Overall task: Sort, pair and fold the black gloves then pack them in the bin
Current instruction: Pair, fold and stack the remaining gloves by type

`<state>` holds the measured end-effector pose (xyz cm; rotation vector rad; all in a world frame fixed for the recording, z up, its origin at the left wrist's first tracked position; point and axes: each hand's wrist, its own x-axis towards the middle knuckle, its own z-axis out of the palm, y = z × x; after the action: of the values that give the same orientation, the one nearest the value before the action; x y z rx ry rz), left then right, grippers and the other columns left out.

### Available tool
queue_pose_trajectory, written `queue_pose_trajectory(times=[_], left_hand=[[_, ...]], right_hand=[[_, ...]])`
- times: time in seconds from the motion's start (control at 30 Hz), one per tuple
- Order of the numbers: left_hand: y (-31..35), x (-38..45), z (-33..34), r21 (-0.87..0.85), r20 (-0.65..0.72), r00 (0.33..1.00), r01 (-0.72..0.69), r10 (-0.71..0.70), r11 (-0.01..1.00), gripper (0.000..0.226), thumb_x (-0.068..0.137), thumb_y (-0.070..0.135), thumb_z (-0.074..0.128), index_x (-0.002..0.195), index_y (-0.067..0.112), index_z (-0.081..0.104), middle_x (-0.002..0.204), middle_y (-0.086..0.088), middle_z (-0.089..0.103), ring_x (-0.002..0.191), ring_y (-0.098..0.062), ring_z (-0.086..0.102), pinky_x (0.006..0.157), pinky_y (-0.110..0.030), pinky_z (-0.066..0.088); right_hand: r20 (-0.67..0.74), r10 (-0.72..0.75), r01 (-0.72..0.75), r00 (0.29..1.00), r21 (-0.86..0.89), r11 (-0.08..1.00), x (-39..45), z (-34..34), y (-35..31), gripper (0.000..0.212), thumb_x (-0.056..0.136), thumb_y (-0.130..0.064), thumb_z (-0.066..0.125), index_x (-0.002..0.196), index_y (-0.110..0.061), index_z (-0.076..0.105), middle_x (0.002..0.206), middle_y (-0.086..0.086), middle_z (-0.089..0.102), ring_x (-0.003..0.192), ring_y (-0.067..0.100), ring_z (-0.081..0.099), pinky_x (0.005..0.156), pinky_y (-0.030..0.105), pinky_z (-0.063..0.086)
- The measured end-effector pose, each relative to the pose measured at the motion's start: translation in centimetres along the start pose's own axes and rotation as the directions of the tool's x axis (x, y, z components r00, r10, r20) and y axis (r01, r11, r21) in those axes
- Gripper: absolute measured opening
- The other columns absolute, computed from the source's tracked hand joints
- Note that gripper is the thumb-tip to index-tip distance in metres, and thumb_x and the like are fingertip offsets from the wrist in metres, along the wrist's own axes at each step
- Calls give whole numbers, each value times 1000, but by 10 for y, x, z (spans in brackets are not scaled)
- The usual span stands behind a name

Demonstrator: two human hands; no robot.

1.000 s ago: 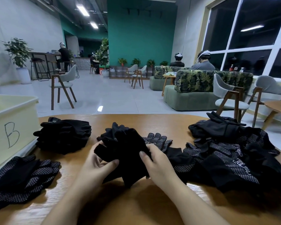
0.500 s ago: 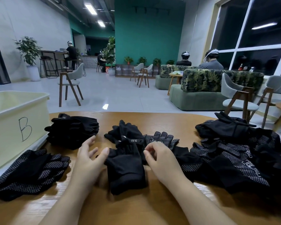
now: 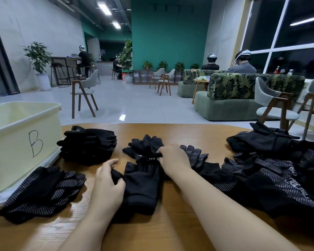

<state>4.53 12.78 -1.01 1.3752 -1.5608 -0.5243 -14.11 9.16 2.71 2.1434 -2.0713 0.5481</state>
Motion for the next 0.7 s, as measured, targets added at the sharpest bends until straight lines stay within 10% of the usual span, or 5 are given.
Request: queue_pose_trajectory(times=[0.33,0.57,0.7], left_hand=[[0,-1,-1,-63,-27,997,76,-78,995,48,84,0,57,127,17,46,120,1,48,106,-10,43,86,-23,32],[3,1,-2,-243,-48,983,161,-178,957,34,92,8,49,124,19,47,113,5,53,101,-16,52,74,-26,37],[7,3,-2,-366,-72,964,215,-257,905,25,97,13,39,119,19,50,108,3,55,98,-15,53,79,-28,39]], right_hand=[[-195,259,-50,946,702,710,-16,-8,-16,16,95,-18,52,106,-6,52,96,-4,58,86,16,52,72,21,37],[-196,58,78,979,618,783,-77,-11,-36,42,94,-16,53,135,-11,41,112,-14,48,107,-1,45,86,-3,23],[-54,-90,106,994,501,859,-105,-9,-43,44,98,-25,46,139,-19,31,142,-11,37,122,4,42,95,12,30]])
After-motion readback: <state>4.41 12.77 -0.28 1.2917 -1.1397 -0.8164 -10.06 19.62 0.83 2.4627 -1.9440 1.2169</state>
